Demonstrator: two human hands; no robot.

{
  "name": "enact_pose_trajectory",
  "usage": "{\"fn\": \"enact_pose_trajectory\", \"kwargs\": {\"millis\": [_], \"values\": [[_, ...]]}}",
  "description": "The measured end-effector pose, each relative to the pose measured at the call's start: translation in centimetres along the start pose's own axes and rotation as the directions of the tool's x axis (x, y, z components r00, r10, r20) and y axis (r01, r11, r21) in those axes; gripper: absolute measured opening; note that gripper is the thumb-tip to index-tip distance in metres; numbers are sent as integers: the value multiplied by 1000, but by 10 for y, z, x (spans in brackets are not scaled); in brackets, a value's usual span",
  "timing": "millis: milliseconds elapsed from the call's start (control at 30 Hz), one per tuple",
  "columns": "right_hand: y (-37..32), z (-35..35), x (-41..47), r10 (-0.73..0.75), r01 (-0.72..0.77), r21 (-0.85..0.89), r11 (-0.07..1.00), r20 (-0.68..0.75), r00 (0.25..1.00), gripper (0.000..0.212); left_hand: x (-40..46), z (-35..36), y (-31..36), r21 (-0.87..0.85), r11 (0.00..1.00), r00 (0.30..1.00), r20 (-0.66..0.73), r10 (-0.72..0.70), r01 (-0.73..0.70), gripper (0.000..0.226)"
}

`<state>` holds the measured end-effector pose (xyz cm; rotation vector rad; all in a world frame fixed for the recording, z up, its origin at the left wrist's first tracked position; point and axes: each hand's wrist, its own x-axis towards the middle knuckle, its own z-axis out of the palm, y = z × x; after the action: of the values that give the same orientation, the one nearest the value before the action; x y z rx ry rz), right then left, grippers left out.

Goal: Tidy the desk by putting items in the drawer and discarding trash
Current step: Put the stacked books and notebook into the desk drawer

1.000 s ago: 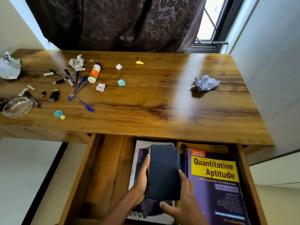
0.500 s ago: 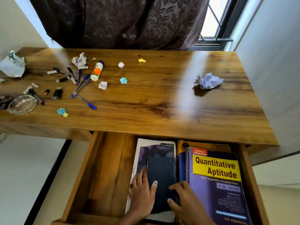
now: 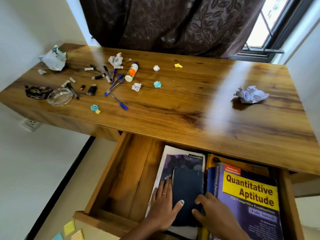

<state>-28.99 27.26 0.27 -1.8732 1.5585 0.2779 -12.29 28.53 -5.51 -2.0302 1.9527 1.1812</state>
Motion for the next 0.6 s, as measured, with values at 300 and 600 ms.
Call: {"fn": "enact_pose_trajectory", "kwargs": {"millis": [300,600], "values": [[-43,-1,12,-30,35,63,997,-71,997,36,-4,-22,-39,23,997,997,-23,80,-80,68],[-195,41,46,-47,180,411,894,-314,948,37,-26,-108,-133,-379,855,932,-213,292,-354,60]]}}
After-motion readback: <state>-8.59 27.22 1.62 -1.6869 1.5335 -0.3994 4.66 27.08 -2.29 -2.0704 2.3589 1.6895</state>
